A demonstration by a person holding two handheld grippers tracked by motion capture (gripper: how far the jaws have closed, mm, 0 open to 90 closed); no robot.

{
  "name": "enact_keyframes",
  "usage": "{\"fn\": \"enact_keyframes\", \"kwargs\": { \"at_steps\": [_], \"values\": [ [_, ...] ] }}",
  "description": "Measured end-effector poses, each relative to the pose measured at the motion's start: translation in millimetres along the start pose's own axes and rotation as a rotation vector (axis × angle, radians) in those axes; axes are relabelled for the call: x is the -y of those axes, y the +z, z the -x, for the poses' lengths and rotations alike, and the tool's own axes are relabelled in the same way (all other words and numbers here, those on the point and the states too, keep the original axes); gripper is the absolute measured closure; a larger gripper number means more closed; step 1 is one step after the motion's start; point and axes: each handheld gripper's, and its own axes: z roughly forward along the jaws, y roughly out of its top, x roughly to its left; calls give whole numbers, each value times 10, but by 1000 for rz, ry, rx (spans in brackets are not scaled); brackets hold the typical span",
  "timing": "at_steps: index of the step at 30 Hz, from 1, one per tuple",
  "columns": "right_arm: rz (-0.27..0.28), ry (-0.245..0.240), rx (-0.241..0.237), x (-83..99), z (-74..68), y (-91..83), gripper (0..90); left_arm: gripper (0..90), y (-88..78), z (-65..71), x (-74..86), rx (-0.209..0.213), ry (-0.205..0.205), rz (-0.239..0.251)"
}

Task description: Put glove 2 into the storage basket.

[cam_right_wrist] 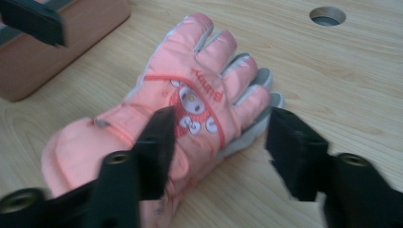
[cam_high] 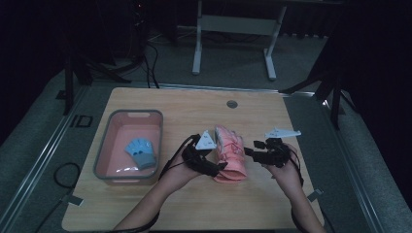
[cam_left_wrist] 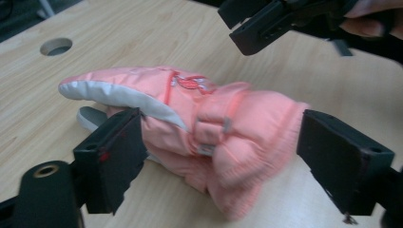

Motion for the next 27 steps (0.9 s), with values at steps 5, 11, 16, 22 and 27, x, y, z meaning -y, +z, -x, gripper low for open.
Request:
{"fn": "enact_keyframes", "kwargs": {
  "at_steps": [5,11,16,22,27],
  "values": [
    [-17,3,-6,-18,-43,141,549,443,161,-124,-63,-55,-65,-27],
    [-64,59,-20,70,-3,327,484,339,431,-236,34,-18,-216,-119],
    [-116,170,-40,185,123,494,458,253,601,-302,147,6,-297,-165],
    [-170,333,-119,305,269,686,393,210,732,-388,305,64,-406,-178],
    [-200,410,-230,356,385,777,455,288,777,-459,390,152,-468,-156]
  ]
}}
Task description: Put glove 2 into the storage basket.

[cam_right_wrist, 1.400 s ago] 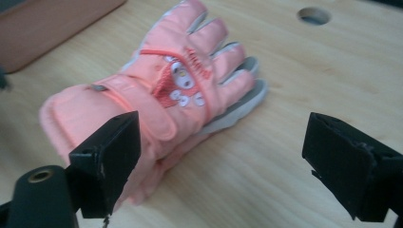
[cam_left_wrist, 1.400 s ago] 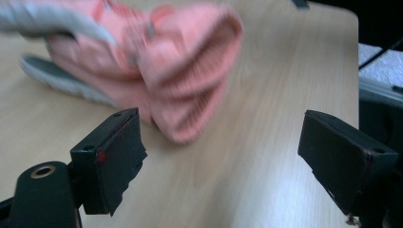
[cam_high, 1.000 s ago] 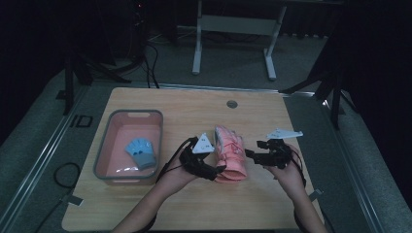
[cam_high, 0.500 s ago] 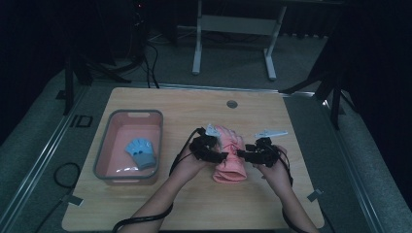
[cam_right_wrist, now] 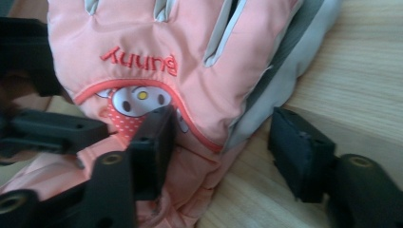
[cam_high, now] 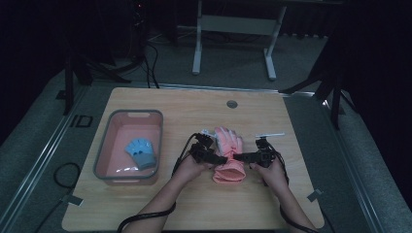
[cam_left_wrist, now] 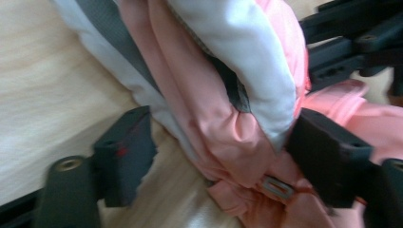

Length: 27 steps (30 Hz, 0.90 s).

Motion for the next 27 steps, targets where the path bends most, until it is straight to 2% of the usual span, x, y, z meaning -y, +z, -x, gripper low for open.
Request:
{"fn": "enact_keyframes", "kwargs": {
  "at_steps": [1,2,4,5,6,7,9,10,11,12,13,18,21,23,27],
  "values": [
    [-2,-2,-7,-2,6,7,473,333,10,-17,5,32,-14,3],
    [-6,-6,-6,-4,2,11,494,373,16,-30,11,44,-21,5],
    [-8,-9,-7,-7,0,12,510,389,25,-40,17,60,-33,10],
    [-8,-17,-6,-9,-16,15,568,457,28,-55,22,78,-37,15],
    [-3,-24,-6,-6,-26,19,606,494,27,-58,24,83,-35,18],
    [-3,-24,-6,-6,-26,19,606,494,27,-58,24,89,-40,18],
    [9,-59,10,3,-75,24,685,596,19,-43,12,94,-26,16],
    [9,-59,10,3,-75,24,685,621,19,-43,12,94,-26,16],
    [12,-74,24,3,-103,22,711,621,14,-33,-5,91,-26,8],
    [14,-99,52,3,-150,18,749,664,9,-31,-11,91,-32,6],
    [17,-102,58,3,-166,15,755,678,2,-24,-18,80,-29,1],
    [29,-136,96,-18,-299,-28,784,714,-69,-9,-53,85,-21,-10],
    [33,-146,103,-30,-335,-40,787,719,-106,-8,-59,85,-25,-11],
    [38,-131,83,-41,-339,-57,789,724,-131,-2,-64,88,-29,-12],
    [58,-139,76,-49,-397,-104,789,725,-248,27,-102,93,-25,0]
  ]
}}
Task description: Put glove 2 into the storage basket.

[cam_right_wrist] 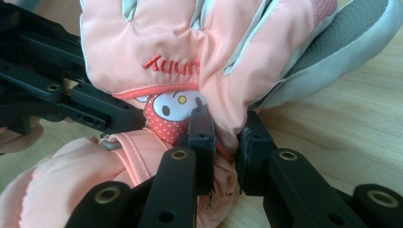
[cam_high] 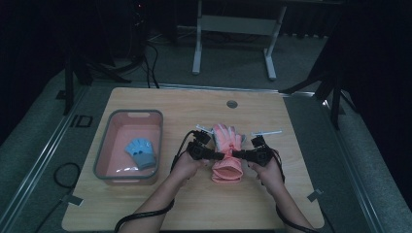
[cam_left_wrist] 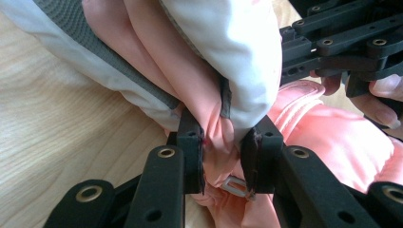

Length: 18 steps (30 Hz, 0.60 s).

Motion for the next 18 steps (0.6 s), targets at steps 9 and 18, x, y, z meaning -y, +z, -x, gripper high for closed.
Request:
{"fn": "enact_keyframes", "kwargs": {
  "at_steps": [9,18],
  "values": [
    [43,-29,-29,-191,-255,-97,788,724,-379,67,-101,-22,34,4],
    [54,-49,-55,-406,-565,-116,788,723,-780,66,-156,-28,40,16]
  ]
}}
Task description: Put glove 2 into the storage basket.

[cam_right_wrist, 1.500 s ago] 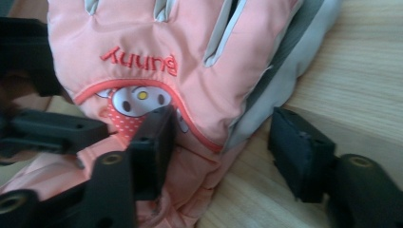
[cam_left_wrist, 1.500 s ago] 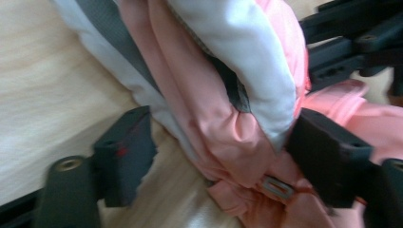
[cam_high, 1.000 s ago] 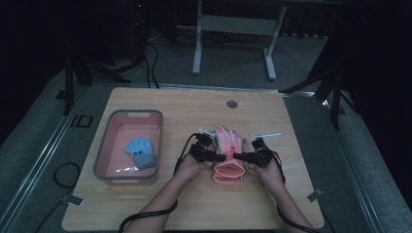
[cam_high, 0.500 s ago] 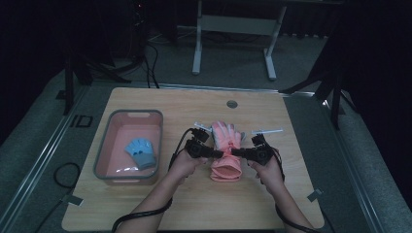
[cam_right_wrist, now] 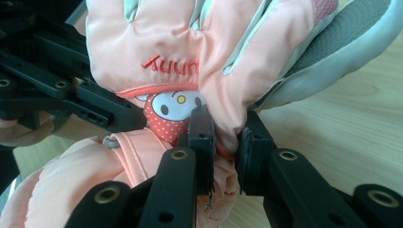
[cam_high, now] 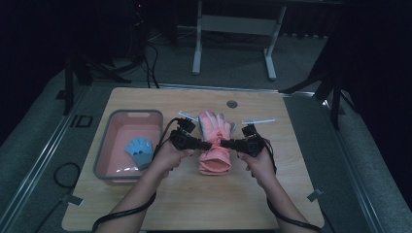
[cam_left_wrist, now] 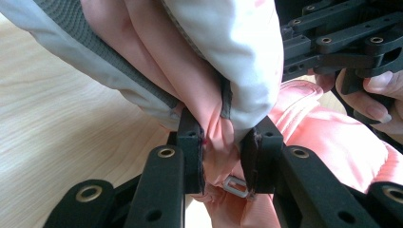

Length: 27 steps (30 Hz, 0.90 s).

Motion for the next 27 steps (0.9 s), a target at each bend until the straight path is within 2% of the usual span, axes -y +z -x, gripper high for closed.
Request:
{"fn": "enact_keyframes", "kwargs": {
  "at_steps": [9,15,22,25,26,27],
  "values": [
    [18,-29,-24,-248,-298,68,787,722,-410,-29,-51,-39,16,10],
    [23,-47,-46,-380,-474,144,787,722,-659,-66,-31,-59,10,22],
    [23,-78,-76,-534,-725,309,788,722,-1006,-136,29,-106,14,21],
    [22,-84,-91,-604,-850,400,788,722,-1168,-182,71,-120,-1,32],
    [22,-87,-97,-629,-896,433,787,722,-1168,-182,71,-120,-1,32],
    [21,-90,-105,-668,-966,489,787,722,-1256,-212,95,-129,-6,35]
  ]
}}
